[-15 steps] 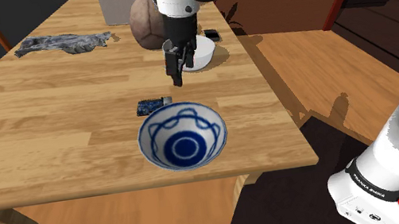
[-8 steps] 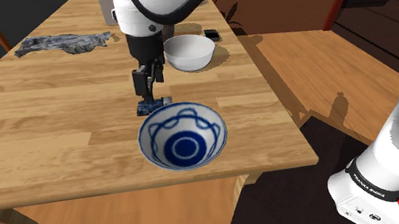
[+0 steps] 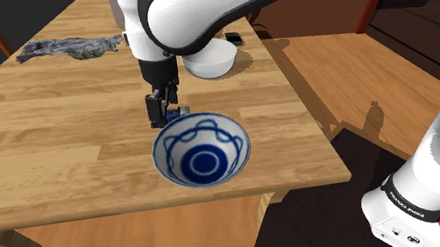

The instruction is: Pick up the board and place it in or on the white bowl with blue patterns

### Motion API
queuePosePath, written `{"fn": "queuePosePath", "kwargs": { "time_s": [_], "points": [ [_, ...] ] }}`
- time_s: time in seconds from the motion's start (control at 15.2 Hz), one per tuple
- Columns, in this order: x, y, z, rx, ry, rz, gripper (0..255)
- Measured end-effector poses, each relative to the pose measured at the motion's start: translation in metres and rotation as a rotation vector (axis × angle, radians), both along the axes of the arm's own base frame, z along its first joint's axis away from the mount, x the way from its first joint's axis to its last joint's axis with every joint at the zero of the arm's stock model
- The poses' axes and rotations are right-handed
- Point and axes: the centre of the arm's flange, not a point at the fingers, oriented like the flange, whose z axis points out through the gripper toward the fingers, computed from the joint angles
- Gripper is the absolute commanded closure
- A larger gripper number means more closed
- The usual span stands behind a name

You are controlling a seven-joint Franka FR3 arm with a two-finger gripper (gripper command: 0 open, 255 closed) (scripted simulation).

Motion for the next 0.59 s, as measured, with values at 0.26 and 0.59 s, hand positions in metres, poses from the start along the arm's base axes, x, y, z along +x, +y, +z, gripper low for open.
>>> {"fn": "queuePosePath", "kwargs": {
  "time_s": [0.26, 0.59],
  "points": [
    [-0.0003, 0.0005, -0.0041, 0.0, 0.0, 0.0, 0],
    [-0.0003, 0.0009, -0.0029, 0.002, -0.003, 0.001, 255]
  ]
}}
